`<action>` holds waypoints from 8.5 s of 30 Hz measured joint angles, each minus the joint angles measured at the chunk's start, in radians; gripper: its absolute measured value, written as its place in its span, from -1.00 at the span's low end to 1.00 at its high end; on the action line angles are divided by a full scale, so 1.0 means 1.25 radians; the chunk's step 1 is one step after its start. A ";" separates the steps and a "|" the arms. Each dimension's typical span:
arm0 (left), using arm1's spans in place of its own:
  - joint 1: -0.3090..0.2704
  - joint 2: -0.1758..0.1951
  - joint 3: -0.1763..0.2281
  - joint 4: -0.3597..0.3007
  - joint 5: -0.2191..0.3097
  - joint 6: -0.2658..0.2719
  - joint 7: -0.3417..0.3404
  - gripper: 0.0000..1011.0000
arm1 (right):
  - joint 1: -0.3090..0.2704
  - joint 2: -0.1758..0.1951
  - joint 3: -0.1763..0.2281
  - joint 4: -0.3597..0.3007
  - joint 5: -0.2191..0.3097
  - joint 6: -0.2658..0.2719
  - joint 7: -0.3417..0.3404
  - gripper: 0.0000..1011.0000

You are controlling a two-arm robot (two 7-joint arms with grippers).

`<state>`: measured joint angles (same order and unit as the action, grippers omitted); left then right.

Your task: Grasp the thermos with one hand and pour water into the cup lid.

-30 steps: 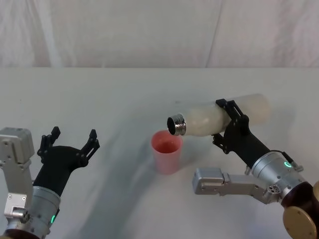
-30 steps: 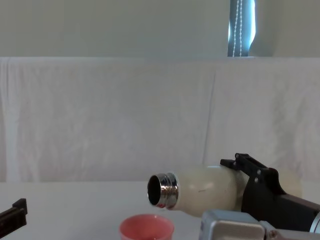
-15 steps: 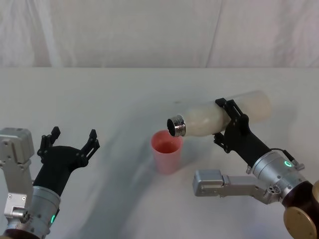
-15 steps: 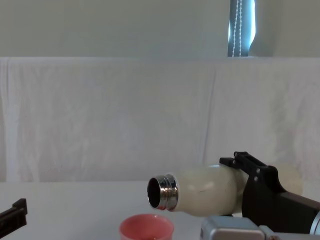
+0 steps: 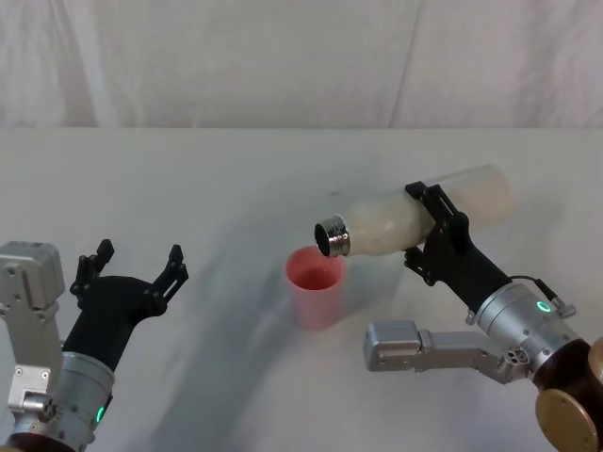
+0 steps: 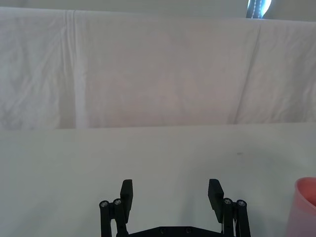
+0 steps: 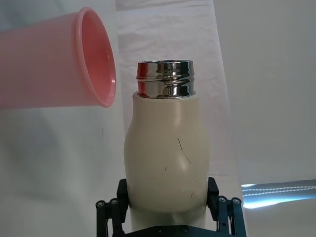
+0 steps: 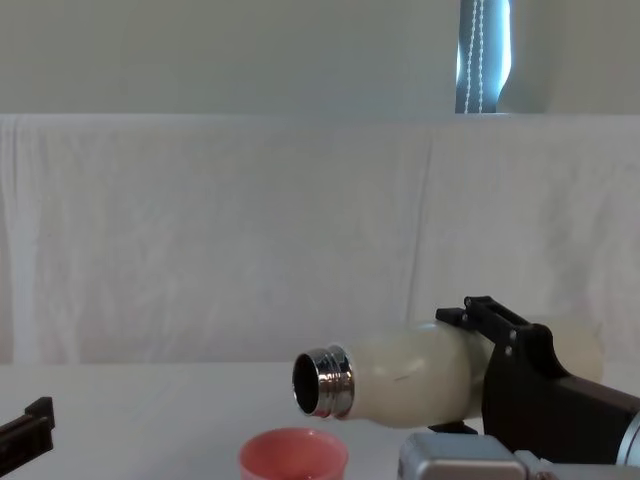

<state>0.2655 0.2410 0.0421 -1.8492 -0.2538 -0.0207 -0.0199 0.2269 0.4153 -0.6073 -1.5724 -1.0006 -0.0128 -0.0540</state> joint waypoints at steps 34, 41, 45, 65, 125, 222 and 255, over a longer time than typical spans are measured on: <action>0.000 0.000 0.000 0.000 0.000 0.000 0.000 0.98 | 0.012 0.016 -0.011 -0.008 -0.030 0.005 -0.013 0.88; 0.000 0.000 0.000 0.000 0.000 0.000 0.000 0.98 | 0.013 0.018 -0.014 -0.009 -0.035 0.006 -0.017 0.88; 0.000 0.000 0.000 0.000 0.000 0.000 0.000 0.98 | 0.013 0.019 -0.015 -0.011 -0.038 0.007 -0.018 0.88; 0.000 0.000 0.000 0.000 0.000 0.000 0.000 0.98 | 0.017 0.021 -0.017 -0.013 -0.043 0.010 -0.019 0.88; 0.000 0.000 0.000 0.000 0.000 0.000 0.000 0.98 | 0.032 0.030 -0.022 -0.010 -0.058 0.015 -0.024 0.88; 0.000 0.000 0.000 0.000 0.000 0.000 0.000 0.98 | -0.138 -0.266 0.379 -0.040 0.884 0.001 0.162 0.88; 0.000 0.000 0.000 0.000 0.000 0.000 0.000 0.98 | -0.134 -0.253 0.367 0.032 0.888 -0.080 0.163 0.88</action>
<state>0.2655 0.2410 0.0421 -1.8492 -0.2538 -0.0208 -0.0199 0.0590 0.0994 -0.1482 -1.5325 0.1092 -0.1126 0.1503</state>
